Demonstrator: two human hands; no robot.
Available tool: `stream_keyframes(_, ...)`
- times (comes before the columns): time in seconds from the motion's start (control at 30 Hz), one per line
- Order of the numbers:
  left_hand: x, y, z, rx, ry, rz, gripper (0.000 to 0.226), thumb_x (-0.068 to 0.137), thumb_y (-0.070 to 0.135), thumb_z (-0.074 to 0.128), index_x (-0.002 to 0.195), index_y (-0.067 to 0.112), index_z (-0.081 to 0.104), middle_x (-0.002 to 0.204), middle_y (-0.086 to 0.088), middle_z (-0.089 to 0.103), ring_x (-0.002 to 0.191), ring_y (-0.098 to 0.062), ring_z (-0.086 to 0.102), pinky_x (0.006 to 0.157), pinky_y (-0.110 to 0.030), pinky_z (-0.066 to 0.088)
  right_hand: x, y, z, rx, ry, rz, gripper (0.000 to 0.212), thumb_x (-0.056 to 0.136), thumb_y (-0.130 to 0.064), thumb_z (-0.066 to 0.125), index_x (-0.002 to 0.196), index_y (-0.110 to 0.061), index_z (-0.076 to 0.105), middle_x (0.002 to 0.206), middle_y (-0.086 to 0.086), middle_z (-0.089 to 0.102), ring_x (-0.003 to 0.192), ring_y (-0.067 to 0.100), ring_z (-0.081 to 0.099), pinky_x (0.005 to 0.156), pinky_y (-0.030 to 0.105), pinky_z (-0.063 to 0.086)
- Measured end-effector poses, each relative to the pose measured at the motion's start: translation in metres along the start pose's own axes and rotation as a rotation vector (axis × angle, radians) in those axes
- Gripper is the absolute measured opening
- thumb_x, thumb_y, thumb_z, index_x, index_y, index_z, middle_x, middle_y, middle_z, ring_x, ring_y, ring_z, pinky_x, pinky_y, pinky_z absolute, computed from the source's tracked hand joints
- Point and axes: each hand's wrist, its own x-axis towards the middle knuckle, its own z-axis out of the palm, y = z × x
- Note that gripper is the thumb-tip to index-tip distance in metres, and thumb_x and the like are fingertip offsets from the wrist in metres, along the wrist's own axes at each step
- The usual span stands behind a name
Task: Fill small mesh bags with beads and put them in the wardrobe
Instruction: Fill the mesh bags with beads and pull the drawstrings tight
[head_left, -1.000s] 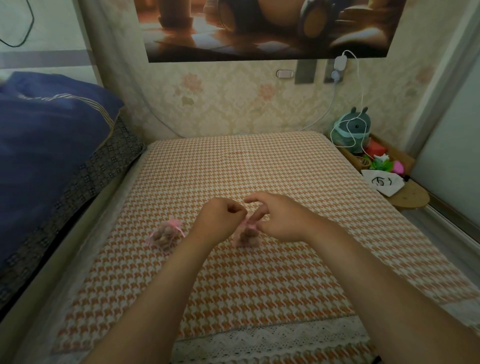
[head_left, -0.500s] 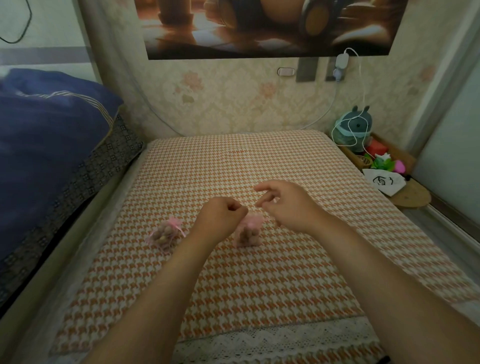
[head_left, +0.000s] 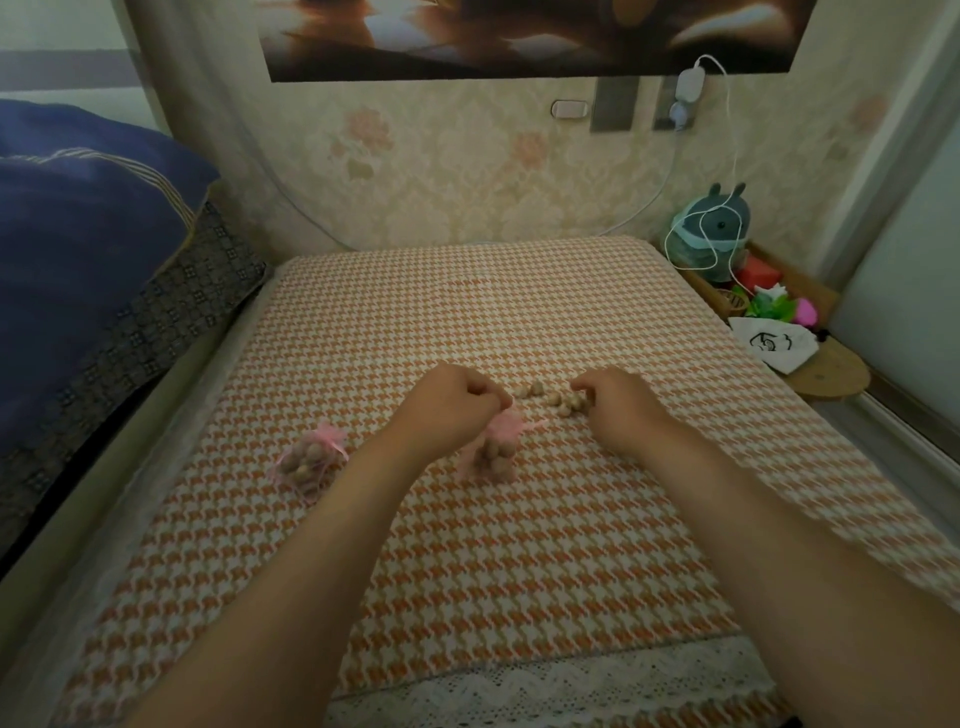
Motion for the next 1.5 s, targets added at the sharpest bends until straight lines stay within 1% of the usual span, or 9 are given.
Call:
stream_keyframes(0.13,-0.003,-0.001,0.001,-0.030,-0.002,0.032,0.032,0.090,0.009,0.053,0.080,0.030,0.075,0.086,0.012,0.071,0.043,-0.001,0.052,0.043,-0.016,0.042,0.006,-0.001,0.008,0.110,0.036,-0.038,0.031,0.097,0.000,0.053,0.117,-0.011,0.073,0.100,0.001,0.071,0.068,0.000,0.049,0.056,0.007,0.037)
stream_keyframes(0.3,-0.006,-0.004,0.000,-0.051,0.011,0.046,0.032,0.089,0.010,0.055,0.080,0.036,0.072,0.108,0.009,0.068,0.089,-0.003,0.063,0.067,-0.020,0.051,0.000,-0.006,0.004,0.162,0.034,-0.068,0.036,0.098,-0.005,0.054,0.131,-0.013,0.065,0.117,0.009,0.069,0.099,0.022,0.063,0.085,0.030,0.051)
stream_keyframes(0.37,-0.007,-0.006,-0.001,-0.072,-0.001,0.040,0.030,0.089,0.010,0.055,0.086,0.034,0.073,0.111,0.010,0.067,0.095,0.002,0.060,0.069,-0.016,0.046,-0.004,-0.011,-0.001,0.231,0.097,-0.094,0.028,0.098,-0.010,0.058,0.123,-0.017,0.068,0.111,0.002,0.069,0.098,0.016,0.065,0.079,0.025,0.052)
stream_keyframes(0.5,-0.010,-0.008,-0.002,-0.062,-0.009,0.039,0.028,0.089,0.011,0.056,0.100,0.027,0.076,0.106,0.012,0.069,0.095,0.003,0.060,0.070,-0.014,0.043,-0.017,-0.040,-0.020,0.525,0.160,-0.213,0.013,0.085,-0.025,0.079,0.088,-0.036,0.072,0.083,-0.016,0.071,0.074,-0.011,0.065,0.057,0.006,0.046)
stream_keyframes(0.7,-0.019,-0.006,-0.007,-0.128,0.008,0.032,0.029,0.089,0.011,0.057,0.084,0.035,0.073,0.067,0.018,0.068,0.057,0.011,0.058,0.050,-0.008,0.041,-0.041,-0.066,-0.024,0.487,0.067,-0.373,0.007,0.081,-0.032,0.081,0.086,-0.034,0.075,0.084,-0.022,0.072,0.075,-0.007,0.065,0.070,0.024,0.055)
stream_keyframes(1.0,-0.025,-0.009,-0.013,-0.167,0.006,-0.002,0.030,0.087,0.008,0.056,0.086,0.028,0.078,0.076,0.008,0.074,0.072,-0.006,0.066,0.062,-0.019,0.051,-0.046,-0.079,-0.023,0.179,0.035,-0.458,0.017,0.096,-0.039,0.064,0.098,-0.034,0.079,0.083,-0.013,0.074,0.075,0.004,0.065,0.071,0.041,0.058)
stream_keyframes(1.2,-0.023,-0.015,-0.017,0.004,0.019,0.059,0.029,0.088,0.013,0.057,0.091,0.033,0.078,0.081,0.013,0.074,0.078,-0.010,0.069,0.066,-0.025,0.054,-0.044,-0.071,-0.025,0.335,-0.134,-0.437,0.020,0.081,-0.045,0.072,0.099,-0.037,0.078,0.089,-0.025,0.073,0.080,-0.010,0.065,0.071,0.018,0.052)
stream_keyframes(1.3,-0.024,-0.017,-0.020,0.079,0.033,0.109,0.019,0.091,0.022,0.059,0.089,0.035,0.073,0.084,0.016,0.069,0.077,-0.008,0.065,0.061,-0.021,0.048,-0.041,-0.070,-0.025,0.307,-0.127,-0.433,0.006,0.083,-0.033,0.077,0.087,-0.037,0.079,0.080,-0.023,0.071,0.079,-0.009,0.065,0.072,0.020,0.054)
stream_keyframes(1.5,-0.027,-0.020,-0.024,0.102,0.000,0.139,0.015,0.091,0.024,0.064,0.092,0.033,0.076,0.089,0.018,0.071,0.083,0.002,0.063,0.069,-0.017,0.047,-0.032,-0.065,-0.028,0.457,-0.030,-0.399,0.023,0.087,-0.020,0.073,0.084,-0.043,0.074,0.086,-0.026,0.072,0.071,-0.008,0.065,0.061,0.010,0.047)
